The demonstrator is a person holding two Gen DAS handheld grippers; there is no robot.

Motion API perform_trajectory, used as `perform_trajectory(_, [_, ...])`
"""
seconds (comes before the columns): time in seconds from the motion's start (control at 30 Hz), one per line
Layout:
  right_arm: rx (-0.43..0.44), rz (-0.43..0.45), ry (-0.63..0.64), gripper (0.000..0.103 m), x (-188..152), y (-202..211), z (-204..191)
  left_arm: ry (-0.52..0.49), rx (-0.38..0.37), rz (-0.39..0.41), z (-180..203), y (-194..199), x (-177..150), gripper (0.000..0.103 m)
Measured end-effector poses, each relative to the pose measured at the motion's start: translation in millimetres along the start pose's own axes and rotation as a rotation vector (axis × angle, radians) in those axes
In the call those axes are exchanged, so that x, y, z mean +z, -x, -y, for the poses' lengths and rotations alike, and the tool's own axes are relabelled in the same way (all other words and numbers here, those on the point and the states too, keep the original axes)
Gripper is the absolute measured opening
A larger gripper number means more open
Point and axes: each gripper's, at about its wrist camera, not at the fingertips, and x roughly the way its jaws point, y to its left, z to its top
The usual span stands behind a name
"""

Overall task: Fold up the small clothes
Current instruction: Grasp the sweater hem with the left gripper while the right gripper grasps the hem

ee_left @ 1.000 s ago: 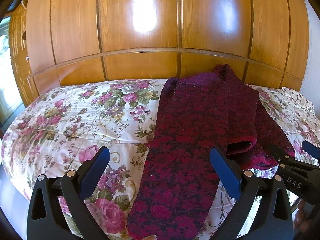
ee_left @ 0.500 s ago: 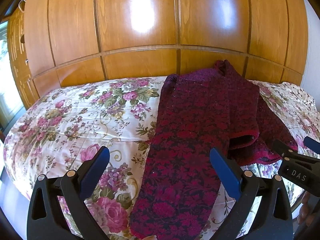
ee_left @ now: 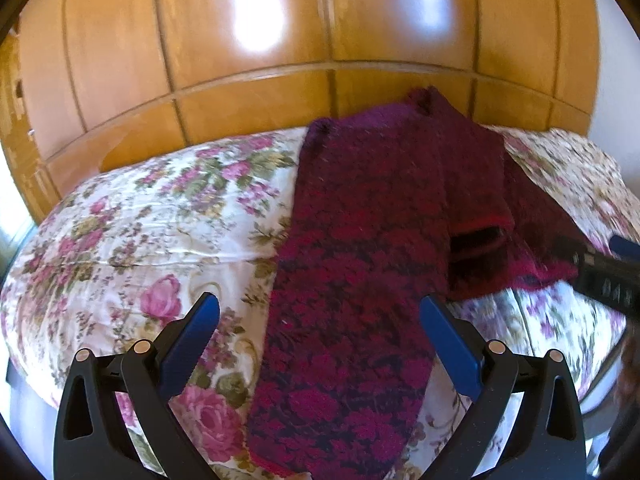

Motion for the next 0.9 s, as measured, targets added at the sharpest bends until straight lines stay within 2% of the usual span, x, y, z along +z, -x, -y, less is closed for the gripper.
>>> perform_trajectory(0.2, [0.068, -0.030, -0.069, 0.101, 7, -7, 18, -0.128, -0.033, -0.019, 17, -3, -15, 0.099])
perform_trajectory(0.3, [0.141, -0.054, -0.091, 0.099, 12, -13, 18, -0.180, -0.019, -0.034, 23, -8, -21, 0.099])
perform_trajectory(0.33, [0.173, -0.064, -0.097, 0.098, 15, -16, 17, -0.187, -0.021, -0.046, 24, -12, -23, 0.095])
perform_trajectory(0.37, [0.201, -0.071, -0.099, 0.094, 18, -18, 15, -0.189, -0.020, -0.055, 24, -13, -24, 0.087])
perform_trajectory(0.43, [0.255, -0.090, -0.107, 0.088, 23, -25, 10, -0.182, -0.024, -0.077, 22, -19, -25, 0.080])
perform_trajectory(0.53, [0.315, -0.133, -0.121, 0.084, 30, -38, 1, -0.159, -0.030, -0.084, 19, -21, -25, 0.079])
perform_trajectory(0.77, [0.376, -0.180, -0.071, 0.083, 35, -56, -27, -0.135, -0.044, -0.077, 14, -22, -23, 0.079])
perform_trajectory(0.9, [0.397, -0.213, -0.025, 0.065, 33, -67, -43, -0.120, -0.072, -0.071, 12, -20, -21, 0.071])
